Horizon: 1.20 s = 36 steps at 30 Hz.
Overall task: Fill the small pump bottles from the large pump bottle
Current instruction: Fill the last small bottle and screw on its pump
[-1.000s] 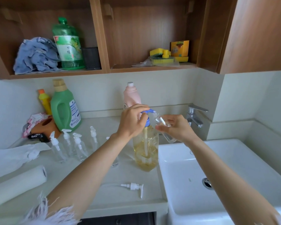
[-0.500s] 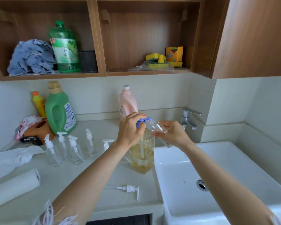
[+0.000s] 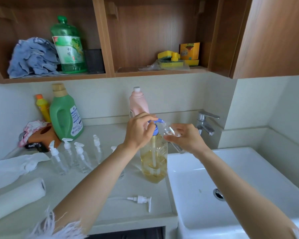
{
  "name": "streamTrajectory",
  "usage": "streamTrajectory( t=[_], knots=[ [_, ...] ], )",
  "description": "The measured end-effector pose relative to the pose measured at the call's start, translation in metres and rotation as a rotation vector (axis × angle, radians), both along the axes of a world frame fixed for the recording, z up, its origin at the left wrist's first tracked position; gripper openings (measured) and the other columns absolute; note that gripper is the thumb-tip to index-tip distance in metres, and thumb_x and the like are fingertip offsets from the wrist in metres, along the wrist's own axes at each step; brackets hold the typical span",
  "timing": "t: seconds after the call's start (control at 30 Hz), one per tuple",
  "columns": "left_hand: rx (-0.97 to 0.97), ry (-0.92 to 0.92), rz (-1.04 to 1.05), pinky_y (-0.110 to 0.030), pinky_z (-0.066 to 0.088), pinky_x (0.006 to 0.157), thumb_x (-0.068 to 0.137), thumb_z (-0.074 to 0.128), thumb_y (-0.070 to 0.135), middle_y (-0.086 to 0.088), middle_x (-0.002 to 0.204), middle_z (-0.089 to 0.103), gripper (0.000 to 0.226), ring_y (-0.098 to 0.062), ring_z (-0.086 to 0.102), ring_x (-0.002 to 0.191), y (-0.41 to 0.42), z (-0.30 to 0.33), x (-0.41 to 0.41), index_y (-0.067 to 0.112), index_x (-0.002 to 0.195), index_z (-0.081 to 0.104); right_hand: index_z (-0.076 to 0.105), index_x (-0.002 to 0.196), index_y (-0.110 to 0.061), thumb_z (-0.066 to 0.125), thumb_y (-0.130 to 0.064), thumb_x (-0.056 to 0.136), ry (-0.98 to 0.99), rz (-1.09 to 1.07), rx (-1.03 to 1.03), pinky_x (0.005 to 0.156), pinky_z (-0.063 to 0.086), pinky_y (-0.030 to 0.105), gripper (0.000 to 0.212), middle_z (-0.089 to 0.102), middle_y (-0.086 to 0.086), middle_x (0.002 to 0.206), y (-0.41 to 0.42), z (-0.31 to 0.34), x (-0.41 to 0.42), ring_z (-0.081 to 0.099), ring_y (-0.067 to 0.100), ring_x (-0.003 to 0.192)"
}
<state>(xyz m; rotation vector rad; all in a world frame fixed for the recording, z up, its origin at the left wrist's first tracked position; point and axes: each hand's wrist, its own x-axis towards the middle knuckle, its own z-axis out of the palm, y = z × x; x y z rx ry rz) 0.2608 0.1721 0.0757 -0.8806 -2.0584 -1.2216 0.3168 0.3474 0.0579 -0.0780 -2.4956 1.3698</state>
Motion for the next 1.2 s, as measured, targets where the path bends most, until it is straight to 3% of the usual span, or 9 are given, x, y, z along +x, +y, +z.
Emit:
streamTrajectory(
  t=[0.1, 0.2, 0.47, 0.57, 0.7, 0.77, 0.93, 1.03, 1.2],
  knots=[
    [0.022, 0.041, -0.001, -0.027, 0.051, 0.078, 0.077, 0.042, 0.023, -0.001, 0.091, 0.073, 0.038, -0.01, 0.064, 0.088, 0.0, -0.016, -0.003, 0.009, 0.087, 0.075, 0.07, 0.108, -0.029, 0.075, -0.052, 0.064, -0.004, 0.017, 0.022, 0.074, 0.058, 0.038, 0.05, 0.074, -0.005, 0.096, 0.002, -0.004, 0.002, 0.068, 0.019, 0.088],
    [0.018, 0.039, 0.01, -0.031, 0.052, 0.08, 0.077, 0.042, 0.024, 0.0, 0.093, 0.072, 0.037, -0.012, 0.065, 0.09, 0.0, -0.019, -0.002, 0.01, 0.088, 0.075, 0.069, 0.116, -0.027, 0.079, -0.041, 0.072, 0.015, 0.023, 0.041, 0.071, 0.058, 0.033, 0.047, 0.073, -0.009, 0.1, 0.003, -0.004, 0.002, 0.068, 0.013, 0.092],
    [-0.104, -0.06, 0.018, -0.026, 0.049, 0.086, 0.074, 0.034, 0.039, 0.006, 0.098, 0.073, 0.051, -0.008, 0.064, 0.093, -0.006, 0.014, 0.006, 0.014, 0.088, 0.076, 0.068, 0.11, -0.025, 0.081, -0.029, 0.076, 0.049, 0.07, -0.094, 0.087, 0.048, 0.02, 0.037, 0.07, -0.012, 0.095, -0.001, -0.001, 0.008, 0.066, 0.005, 0.096],
    [-0.152, -0.082, 0.032, -0.025, 0.048, 0.085, 0.075, 0.033, 0.042, 0.007, 0.098, 0.073, 0.054, -0.009, 0.065, 0.09, -0.008, 0.025, 0.005, 0.014, 0.087, 0.077, 0.067, 0.103, -0.033, 0.081, -0.029, 0.075, 0.058, 0.097, -0.127, 0.092, 0.05, 0.025, 0.032, 0.072, -0.008, 0.099, -0.002, 0.003, 0.005, 0.066, 0.009, 0.099],
    [-0.144, -0.193, 0.075, -0.02, 0.043, 0.077, 0.08, 0.033, 0.037, 0.004, 0.091, 0.071, 0.048, -0.016, 0.061, 0.086, 0.002, 0.049, -0.002, 0.016, 0.09, 0.075, 0.066, 0.105, -0.03, 0.081, -0.027, 0.075, 0.053, 0.14, -0.128, 0.093, 0.05, 0.027, 0.034, 0.071, -0.007, 0.098, 0.0, 0.003, 0.002, 0.066, 0.012, 0.097],
    [-0.174, -0.297, 0.123, -0.018, 0.039, 0.077, 0.09, 0.034, 0.031, 0.0, 0.102, 0.07, 0.043, -0.017, 0.058, 0.092, 0.01, 0.061, -0.008, 0.019, 0.105, 0.072, 0.066, 0.104, -0.032, 0.082, -0.028, 0.075, 0.051, 0.149, -0.142, 0.091, 0.051, 0.025, 0.034, 0.071, -0.008, 0.097, 0.002, 0.003, 0.0, 0.067, 0.012, 0.097],
    [-0.464, -0.541, 0.127, -0.024, 0.032, 0.101, 0.104, 0.026, 0.029, 0.002, 0.141, 0.051, 0.041, -0.021, 0.045, 0.128, 0.018, 0.039, -0.016, 0.027, 0.14, 0.046, 0.065, 0.1, -0.037, 0.081, -0.026, 0.075, 0.053, 0.192, -0.182, 0.079, 0.053, 0.017, 0.032, 0.072, -0.012, 0.093, 0.008, -0.001, -0.006, 0.068, 0.009, 0.091],
    [-0.506, -0.544, 0.156, -0.029, 0.027, 0.111, 0.104, 0.023, 0.029, 0.008, 0.15, 0.04, 0.043, -0.017, 0.038, 0.135, 0.017, 0.031, -0.018, 0.03, 0.145, 0.038, 0.067, 0.107, -0.031, 0.081, -0.025, 0.076, 0.048, 0.217, -0.179, 0.076, 0.048, 0.009, 0.035, 0.072, -0.014, 0.091, 0.008, -0.004, -0.008, 0.067, 0.003, 0.088],
    [-0.639, -0.508, 0.251, -0.045, 0.024, 0.113, 0.104, 0.019, 0.03, 0.015, 0.155, 0.026, 0.042, -0.012, 0.028, 0.141, 0.02, 0.019, -0.01, 0.034, 0.138, 0.043, 0.069, 0.106, -0.03, 0.079, -0.023, 0.077, 0.021, 0.231, -0.176, 0.066, 0.049, 0.017, 0.031, 0.072, -0.017, 0.085, 0.008, -0.015, -0.011, 0.067, 0.006, 0.076]
  ],
)
